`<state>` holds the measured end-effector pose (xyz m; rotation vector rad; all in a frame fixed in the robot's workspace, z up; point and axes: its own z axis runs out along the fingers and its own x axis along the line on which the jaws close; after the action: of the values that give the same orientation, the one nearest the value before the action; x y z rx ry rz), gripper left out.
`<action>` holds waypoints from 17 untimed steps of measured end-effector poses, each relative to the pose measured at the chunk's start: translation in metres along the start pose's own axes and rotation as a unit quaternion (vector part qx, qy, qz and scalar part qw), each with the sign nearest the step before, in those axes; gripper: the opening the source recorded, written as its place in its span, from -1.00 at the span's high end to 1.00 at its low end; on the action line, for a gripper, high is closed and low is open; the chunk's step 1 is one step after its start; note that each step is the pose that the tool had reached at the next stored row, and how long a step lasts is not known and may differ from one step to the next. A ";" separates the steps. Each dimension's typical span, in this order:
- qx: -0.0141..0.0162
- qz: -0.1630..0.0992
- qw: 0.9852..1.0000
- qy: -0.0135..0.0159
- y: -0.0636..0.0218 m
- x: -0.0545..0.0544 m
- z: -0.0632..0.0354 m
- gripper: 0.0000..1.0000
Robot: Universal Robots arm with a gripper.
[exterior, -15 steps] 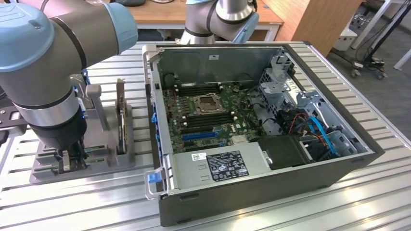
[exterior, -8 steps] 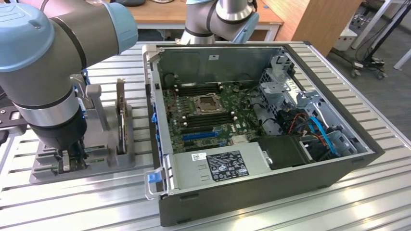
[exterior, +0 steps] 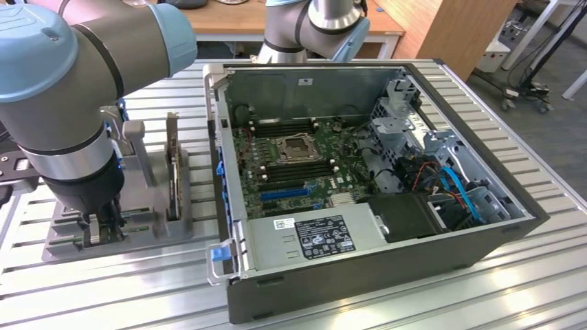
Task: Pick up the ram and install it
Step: 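Pick up the ram and move it above insertion slot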
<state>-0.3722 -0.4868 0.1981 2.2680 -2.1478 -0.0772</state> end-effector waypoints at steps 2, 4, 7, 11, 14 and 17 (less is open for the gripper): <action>0.000 0.000 1.000 0.000 0.0000 0.000 0.0000 0.37; 0.000 0.000 1.000 0.000 0.0000 0.000 0.0000 0.41; 0.000 0.000 1.000 0.000 0.0000 0.000 0.0000 0.55; 0.000 0.000 1.000 0.000 0.0000 0.000 0.0000 0.55; 0.000 0.000 1.000 0.000 0.0000 0.000 0.0000 0.55; 0.000 0.000 1.000 0.000 0.0001 0.001 0.0001 0.55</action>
<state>-0.3723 -0.4873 0.1981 2.2680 -2.1480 -0.0772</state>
